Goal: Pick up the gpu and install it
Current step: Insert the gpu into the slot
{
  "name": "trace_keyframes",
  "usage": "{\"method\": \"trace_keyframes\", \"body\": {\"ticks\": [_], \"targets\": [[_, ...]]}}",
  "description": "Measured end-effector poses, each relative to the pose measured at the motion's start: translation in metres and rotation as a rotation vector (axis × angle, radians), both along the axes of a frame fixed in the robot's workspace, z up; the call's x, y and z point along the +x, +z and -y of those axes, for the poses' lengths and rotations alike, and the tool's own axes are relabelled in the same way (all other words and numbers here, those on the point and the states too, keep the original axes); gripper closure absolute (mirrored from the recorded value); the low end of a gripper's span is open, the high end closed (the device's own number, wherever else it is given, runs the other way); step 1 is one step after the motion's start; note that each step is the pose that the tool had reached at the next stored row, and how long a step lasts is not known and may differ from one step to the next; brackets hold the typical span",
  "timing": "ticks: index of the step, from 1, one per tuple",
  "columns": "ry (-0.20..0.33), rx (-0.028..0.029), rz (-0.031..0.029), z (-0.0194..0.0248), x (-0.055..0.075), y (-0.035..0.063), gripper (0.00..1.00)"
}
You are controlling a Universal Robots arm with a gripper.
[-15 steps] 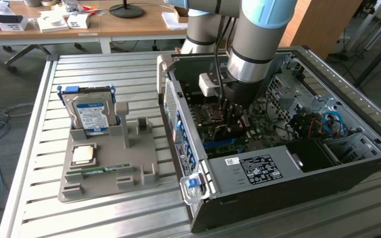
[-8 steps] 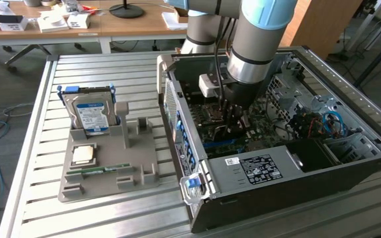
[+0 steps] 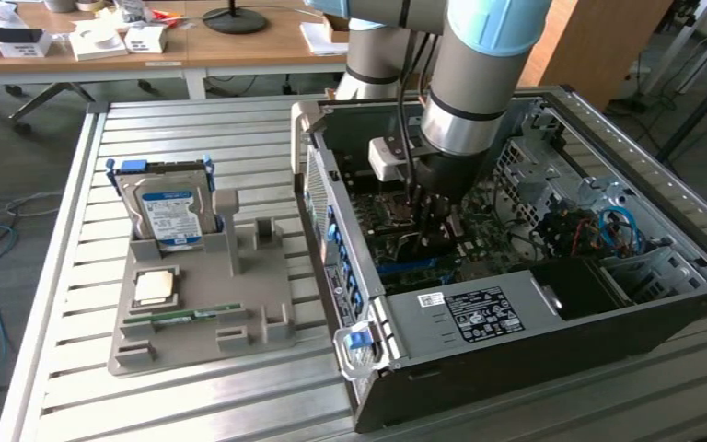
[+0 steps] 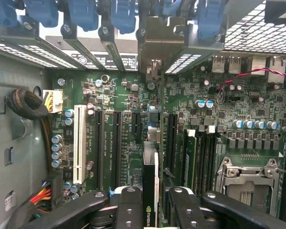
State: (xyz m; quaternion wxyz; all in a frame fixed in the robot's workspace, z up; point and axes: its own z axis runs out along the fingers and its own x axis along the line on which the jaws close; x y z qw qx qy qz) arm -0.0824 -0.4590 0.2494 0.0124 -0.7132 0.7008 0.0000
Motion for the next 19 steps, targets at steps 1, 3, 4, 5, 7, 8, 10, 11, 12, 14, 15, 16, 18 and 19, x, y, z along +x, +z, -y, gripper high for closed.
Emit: {"method": "trace_keyframes", "body": {"ticks": [1, 3, 4, 5, 7, 8, 10, 11, 12, 14, 15, 16, 18, 19], "targets": [[0.000, 0.0001, 0.0009, 0.0000, -0.0001, -0.0001, 0.74], [0.000, 0.0002, 0.0011, 0.0000, -0.0002, -0.0001, 0.74], [0.000, 0.0001, 0.0012, 0.0000, -0.0003, -0.0002, 0.74], [0.000, -0.0001, 0.0012, 0.0001, -0.0003, -0.0002, 0.74], [0.000, 0.0001, 0.0013, 0.0001, -0.0003, -0.0003, 0.74], [0.000, 0.0008, 0.0015, 0.0000, -0.0003, -0.0004, 0.74], [0.000, 0.0027, 0.0017, 0.0000, -0.0003, -0.0005, 0.74], [0.000, 0.0041, 0.0019, 0.0000, -0.0004, -0.0004, 0.74], [0.000, 0.0057, 0.0022, 0.0000, -0.0004, -0.0004, 0.74], [0.000, 0.0069, 0.0023, 0.0000, -0.0003, -0.0005, 0.74], [0.000, 0.0069, 0.0023, 0.0000, -0.0003, -0.0005, 0.74], [0.000, 0.0069, 0.0023, 0.0000, -0.0003, -0.0004, 0.74], [0.000, 0.0069, 0.0023, 0.0001, -0.0004, -0.0004, 0.74], [-0.001, 0.0069, 0.0022, 0.0001, -0.0003, -0.0005, 0.74]]}}
